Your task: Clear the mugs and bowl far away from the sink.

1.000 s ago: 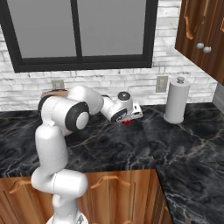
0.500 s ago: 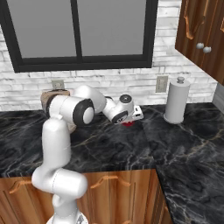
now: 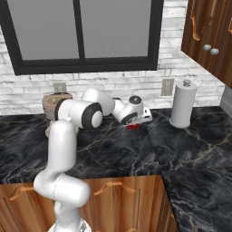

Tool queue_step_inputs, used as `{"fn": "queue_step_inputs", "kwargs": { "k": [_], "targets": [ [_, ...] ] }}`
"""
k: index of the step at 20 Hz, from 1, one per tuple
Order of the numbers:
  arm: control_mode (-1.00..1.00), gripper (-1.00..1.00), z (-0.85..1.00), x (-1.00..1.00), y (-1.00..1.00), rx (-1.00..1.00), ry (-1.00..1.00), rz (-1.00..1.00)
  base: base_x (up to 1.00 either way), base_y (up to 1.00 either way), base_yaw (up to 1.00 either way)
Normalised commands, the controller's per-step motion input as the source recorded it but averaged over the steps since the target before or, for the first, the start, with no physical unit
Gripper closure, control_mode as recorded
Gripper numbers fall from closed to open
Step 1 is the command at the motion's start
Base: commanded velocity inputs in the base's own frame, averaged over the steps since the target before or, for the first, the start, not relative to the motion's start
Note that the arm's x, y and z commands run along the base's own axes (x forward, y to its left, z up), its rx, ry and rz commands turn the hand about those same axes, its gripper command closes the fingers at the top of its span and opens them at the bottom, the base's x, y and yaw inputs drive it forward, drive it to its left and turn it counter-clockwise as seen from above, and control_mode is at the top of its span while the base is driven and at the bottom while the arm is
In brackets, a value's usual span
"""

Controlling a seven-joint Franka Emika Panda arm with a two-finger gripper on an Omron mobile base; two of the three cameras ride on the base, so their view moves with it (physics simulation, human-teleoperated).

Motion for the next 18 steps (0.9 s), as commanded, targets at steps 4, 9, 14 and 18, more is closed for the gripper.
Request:
{"fn": "queue_step_inputs", "kwargs": {
  "k": [4, 9, 14, 18],
  "targets": [
    [-1.0, -1.0, 0.08, -0.06, 0.0, 0.0, -0.02, 0.0, 0.0, 0.0, 0.0],
    [-1.0, -1.0, 0.27, -0.19, 0.0, 0.0, -0.03, 0.0, 0.0, 0.0, 0.0],
    [-1.0, -1.0, 0.64, -0.46, 0.13, -0.06, -0.05, 0.0, 0.0, 0.0, 0.0],
    [-1.0, -1.0, 0.76, -0.46, 0.37, -0.14, -0.03, -0.04, 0.0, 0.0, 0.0]
  ]
}}
